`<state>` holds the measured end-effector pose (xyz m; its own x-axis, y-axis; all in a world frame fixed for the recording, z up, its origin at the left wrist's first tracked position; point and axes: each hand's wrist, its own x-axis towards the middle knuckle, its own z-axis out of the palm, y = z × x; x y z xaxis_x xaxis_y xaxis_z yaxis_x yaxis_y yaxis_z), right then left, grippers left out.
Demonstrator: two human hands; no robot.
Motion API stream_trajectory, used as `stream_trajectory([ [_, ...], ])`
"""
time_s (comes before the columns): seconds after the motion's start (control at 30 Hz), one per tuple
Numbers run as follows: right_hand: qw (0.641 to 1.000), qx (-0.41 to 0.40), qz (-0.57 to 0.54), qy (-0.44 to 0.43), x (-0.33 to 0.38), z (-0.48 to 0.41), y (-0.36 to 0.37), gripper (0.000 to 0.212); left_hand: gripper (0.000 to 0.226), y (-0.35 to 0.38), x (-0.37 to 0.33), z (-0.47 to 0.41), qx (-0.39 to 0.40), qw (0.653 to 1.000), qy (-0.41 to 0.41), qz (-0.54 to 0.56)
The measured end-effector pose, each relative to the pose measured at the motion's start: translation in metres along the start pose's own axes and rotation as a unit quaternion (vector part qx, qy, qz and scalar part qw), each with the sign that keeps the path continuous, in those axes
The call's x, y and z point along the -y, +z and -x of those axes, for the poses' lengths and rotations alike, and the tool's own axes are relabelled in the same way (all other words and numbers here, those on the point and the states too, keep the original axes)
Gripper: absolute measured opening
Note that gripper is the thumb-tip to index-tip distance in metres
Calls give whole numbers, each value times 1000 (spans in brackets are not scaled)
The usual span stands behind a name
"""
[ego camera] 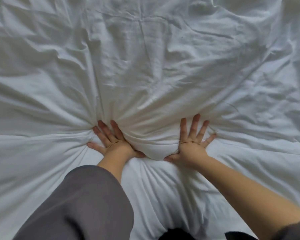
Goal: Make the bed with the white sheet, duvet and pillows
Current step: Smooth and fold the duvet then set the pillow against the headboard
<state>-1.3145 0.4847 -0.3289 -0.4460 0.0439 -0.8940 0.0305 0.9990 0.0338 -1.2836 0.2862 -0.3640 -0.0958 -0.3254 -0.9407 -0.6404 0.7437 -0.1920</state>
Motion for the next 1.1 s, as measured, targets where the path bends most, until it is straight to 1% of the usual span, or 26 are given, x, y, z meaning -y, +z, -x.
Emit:
stream_trajectory([
  [0.07,1000,-12,-14,-16,11,9,-11,148,170,0,1,0,2,1000,-1,1],
  [0.13,993,-92,-64,-38,35,7,-31,142,170,1,2,0,2,1000,-3,-5],
  [0.17,985,-139,-89,-44,53,1,-45,143,169,1,2,-1,1,1000,-5,-12],
  [0.2,978,-165,-119,-37,73,-5,-61,144,169,2,2,-1,4,1000,-5,-16],
  [0.23,974,-166,-152,-24,91,-18,-74,147,169,1,3,0,6,1000,1,-17],
  [0.27,974,-140,-178,-7,106,-37,-82,151,168,2,4,2,0,1000,8,-24],
  [0.33,975,-56,-212,39,124,-64,-90,160,167,1,7,6,4,999,28,-36],
  [0.37,975,-28,-216,50,126,-76,-88,163,166,-1,9,10,11,998,37,-45],
  [0.43,974,-20,-215,65,126,-74,-91,162,162,-6,19,11,25,995,64,-72],
  [0.5,970,-46,-221,84,129,-55,-98,161,157,-25,22,15,62,985,92,-134],
  [0.53,970,-56,-217,92,131,-45,-102,161,151,-45,20,16,89,974,118,-171],
  [0.57,970,-59,-214,98,132,-45,-102,161,136,-73,15,17,114,962,154,-194],
  [0.6,970,-60,-212,106,133,-50,-101,162,112,-104,7,18,116,953,194,-201],
  [0.63,969,-53,-215,112,135,-51,-101,164,86,-137,-1,19,63,951,230,-194],
  [0.67,967,-43,-219,120,136,-55,-101,165,65,-170,-8,20,-40,949,251,-184],
  [0.7,968,-42,-215,121,137,-59,-99,166,50,-203,-15,20,-168,938,256,-164],
  [0.73,969,-44,-210,121,138,-62,-99,167,41,-228,-20,17,-290,911,258,-139],
  [0.77,968,-44,-213,123,138,-64,-99,167,37,-251,-28,15,-382,874,274,-123],
  [0.8,966,-48,-220,125,139,-65,-100,168,41,-271,-35,12,-442,837,299,-122],
  [0.83,966,-50,-222,123,140,-67,-101,169,53,-286,-42,5,-475,807,321,-140],
  [0.87,966,-51,-222,123,140,-69,-99,169,70,-301,-48,0,-484,794,326,-170],
  [0.93,967,-49,-220,120,139,-79,-97,170,107,-327,-62,-22,-464,802,284,-247],
  [0.97,966,-47,-225,121,140,-79,-97,171,120,-333,-62,-30,-450,808,260,-277],
  [1.03,966,-54,-226,118,140,-83,-94,170,132,-340,-65,-44,-443,822,231,-274],
  [1.07,967,-58,-221,115,139,-87,-92,169,132,-339,-70,-50,-453,821,226,-264],
  [1.1,967,-61,-220,114,137,-91,-90,169,128,-335,-76,-53,-470,813,224,-261],
])
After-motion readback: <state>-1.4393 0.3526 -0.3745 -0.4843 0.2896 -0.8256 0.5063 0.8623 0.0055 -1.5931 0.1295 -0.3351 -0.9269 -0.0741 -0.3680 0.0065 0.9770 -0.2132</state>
